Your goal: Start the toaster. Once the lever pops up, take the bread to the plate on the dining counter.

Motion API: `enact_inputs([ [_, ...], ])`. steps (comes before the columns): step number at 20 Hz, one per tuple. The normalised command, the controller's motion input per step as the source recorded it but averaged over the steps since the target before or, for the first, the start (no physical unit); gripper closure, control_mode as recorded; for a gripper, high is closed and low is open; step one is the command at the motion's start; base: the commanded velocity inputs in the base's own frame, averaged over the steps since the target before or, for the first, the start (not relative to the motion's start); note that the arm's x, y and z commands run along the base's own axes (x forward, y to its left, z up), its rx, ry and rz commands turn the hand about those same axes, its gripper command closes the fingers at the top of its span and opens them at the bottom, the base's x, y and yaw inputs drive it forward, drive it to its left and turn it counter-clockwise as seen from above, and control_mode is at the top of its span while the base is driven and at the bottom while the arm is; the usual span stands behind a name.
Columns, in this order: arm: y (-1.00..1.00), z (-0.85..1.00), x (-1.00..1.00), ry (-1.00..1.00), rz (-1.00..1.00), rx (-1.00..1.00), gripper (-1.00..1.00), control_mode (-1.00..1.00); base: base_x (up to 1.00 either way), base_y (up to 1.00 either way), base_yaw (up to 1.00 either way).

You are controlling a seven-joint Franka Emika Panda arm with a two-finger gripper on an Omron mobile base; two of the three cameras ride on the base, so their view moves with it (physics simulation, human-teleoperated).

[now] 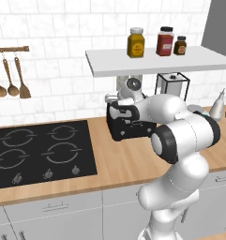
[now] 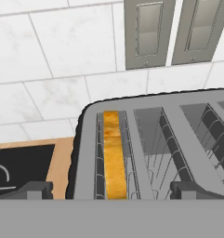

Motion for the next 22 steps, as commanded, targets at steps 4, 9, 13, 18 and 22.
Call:
enact_inputs([
  [4, 0.0, 0.0, 0.0, 0.0, 0.0, 0.0, -1.0, -1.0, 0.0, 0.0, 0.0],
  [9, 0.0, 0.0, 0.0, 0.0, 0.0, 0.0, -1.0, -1.0, 0.0, 0.0, 0.0],
  [13, 0.0, 0.0, 0.0, 0.0, 0.0, 0.0, -1.0, -1.0, 0.0, 0.0, 0.0],
  [18, 0.0, 0.0, 0.0, 0.0, 0.0, 0.0, -1.0, -1.0, 0.0, 0.0, 0.0],
  [22, 0.0, 0.0, 0.0, 0.0, 0.0, 0.0, -1.0, -1.0, 0.0, 0.0, 0.0],
])
